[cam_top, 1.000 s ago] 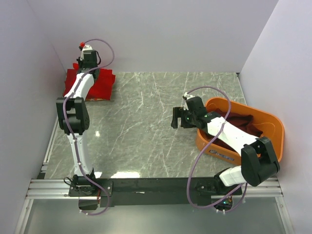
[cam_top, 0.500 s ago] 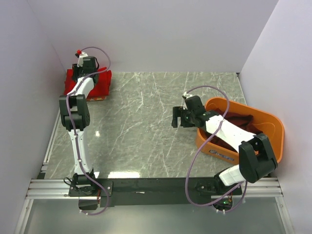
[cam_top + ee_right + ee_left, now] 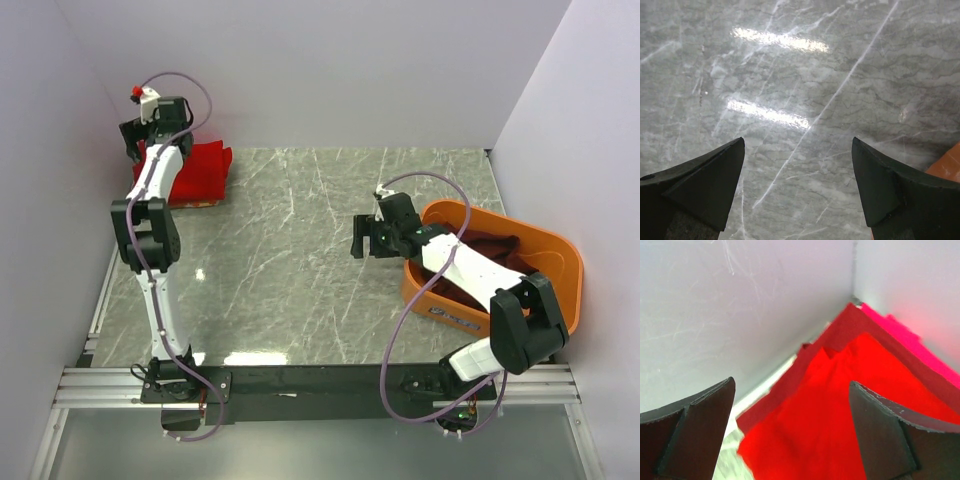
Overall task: Fold and stack the t-shirts
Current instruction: Reset both grippers
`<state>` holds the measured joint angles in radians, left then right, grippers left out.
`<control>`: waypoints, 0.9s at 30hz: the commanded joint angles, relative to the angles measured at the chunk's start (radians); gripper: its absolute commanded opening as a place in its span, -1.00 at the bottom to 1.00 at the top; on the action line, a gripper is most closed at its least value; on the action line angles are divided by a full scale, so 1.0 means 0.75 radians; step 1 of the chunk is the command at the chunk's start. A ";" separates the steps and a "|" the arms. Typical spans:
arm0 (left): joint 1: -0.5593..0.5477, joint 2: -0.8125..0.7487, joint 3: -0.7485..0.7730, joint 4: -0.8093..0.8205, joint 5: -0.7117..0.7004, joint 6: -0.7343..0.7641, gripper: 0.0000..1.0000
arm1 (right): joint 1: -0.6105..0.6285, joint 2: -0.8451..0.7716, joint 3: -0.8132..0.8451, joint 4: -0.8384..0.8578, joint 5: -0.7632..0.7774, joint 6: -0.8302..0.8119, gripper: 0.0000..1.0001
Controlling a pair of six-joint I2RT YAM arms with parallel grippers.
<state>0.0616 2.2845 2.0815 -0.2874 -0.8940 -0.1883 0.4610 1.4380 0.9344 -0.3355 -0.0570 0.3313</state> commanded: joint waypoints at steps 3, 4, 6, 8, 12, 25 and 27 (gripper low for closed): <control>-0.039 -0.336 -0.014 -0.243 0.269 -0.422 0.99 | -0.003 -0.062 0.069 0.010 -0.057 0.002 0.87; -0.047 -0.376 -0.073 -0.243 0.310 -0.444 0.99 | -0.001 -0.078 0.067 0.010 -0.061 0.002 0.87; -0.074 -0.487 -0.157 -0.257 0.388 -0.508 0.99 | -0.001 -0.130 0.051 0.016 -0.071 0.002 0.87; -0.143 -0.585 -0.218 -0.281 0.405 -0.552 0.99 | -0.001 -0.187 0.039 0.018 -0.079 0.008 0.87; -0.272 -0.751 -0.467 -0.524 0.329 -0.751 0.99 | 0.001 -0.277 -0.014 0.040 -0.098 0.039 0.87; -0.980 -1.751 -1.746 -0.400 0.578 -1.279 0.99 | 0.001 -0.649 -0.237 0.081 -0.075 0.057 0.89; -1.041 -1.886 -1.803 -0.535 0.505 -1.377 0.99 | 0.001 -0.706 -0.272 0.087 -0.039 0.067 0.90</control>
<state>-0.6819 0.9825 0.7612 -0.6369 -0.4911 -1.0813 0.4641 0.9661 0.7601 -0.2836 -0.1337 0.3717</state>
